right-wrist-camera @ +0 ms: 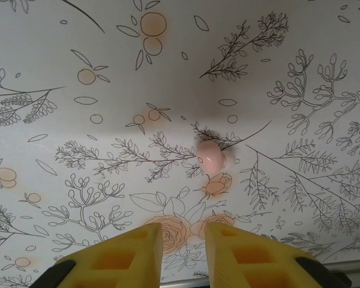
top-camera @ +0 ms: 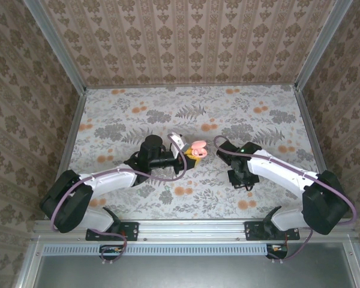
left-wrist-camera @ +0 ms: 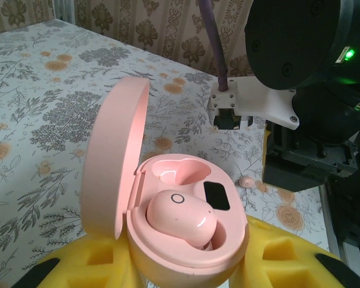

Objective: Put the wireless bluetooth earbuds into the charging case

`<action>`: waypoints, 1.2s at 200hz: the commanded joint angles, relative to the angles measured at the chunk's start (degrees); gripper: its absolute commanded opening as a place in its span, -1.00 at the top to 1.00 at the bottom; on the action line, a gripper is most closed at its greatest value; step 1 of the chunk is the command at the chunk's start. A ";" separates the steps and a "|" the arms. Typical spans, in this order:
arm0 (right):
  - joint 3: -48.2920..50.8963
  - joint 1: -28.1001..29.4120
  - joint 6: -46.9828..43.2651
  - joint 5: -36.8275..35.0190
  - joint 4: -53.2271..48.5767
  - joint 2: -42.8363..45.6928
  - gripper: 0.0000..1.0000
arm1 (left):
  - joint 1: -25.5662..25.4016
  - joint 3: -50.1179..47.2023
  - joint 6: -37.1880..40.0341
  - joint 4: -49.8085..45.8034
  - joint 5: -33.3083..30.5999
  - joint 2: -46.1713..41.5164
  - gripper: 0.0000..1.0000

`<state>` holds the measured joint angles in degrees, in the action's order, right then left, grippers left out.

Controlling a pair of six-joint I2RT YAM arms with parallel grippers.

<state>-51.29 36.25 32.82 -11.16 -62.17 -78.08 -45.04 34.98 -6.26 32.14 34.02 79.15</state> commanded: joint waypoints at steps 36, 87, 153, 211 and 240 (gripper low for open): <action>0.49 -0.35 5.61 -1.76 -3.98 -4.16 0.46 | -0.40 -0.93 0.10 0.29 -0.08 -1.61 1.00; 2.93 -0.72 8.86 -3.16 0.15 -7.81 0.46 | -0.46 -2.57 0.68 -0.52 -0.75 -3.91 1.00; 4.82 -1.36 9.22 -5.31 4.33 -11.36 0.48 | -0.45 -2.46 1.94 -2.61 -0.62 -5.40 1.00; 3.20 -2.14 7.22 -6.18 4.87 -13.79 0.48 | -0.48 -2.37 1.77 -2.68 -0.87 -5.33 1.00; 2.56 -2.83 5.91 -6.16 5.55 -15.05 0.46 | -0.44 -2.20 1.95 -2.96 -0.93 -5.33 1.00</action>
<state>-46.98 34.09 40.27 -15.77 -56.93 -91.79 -45.04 32.84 -5.54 29.12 33.12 75.13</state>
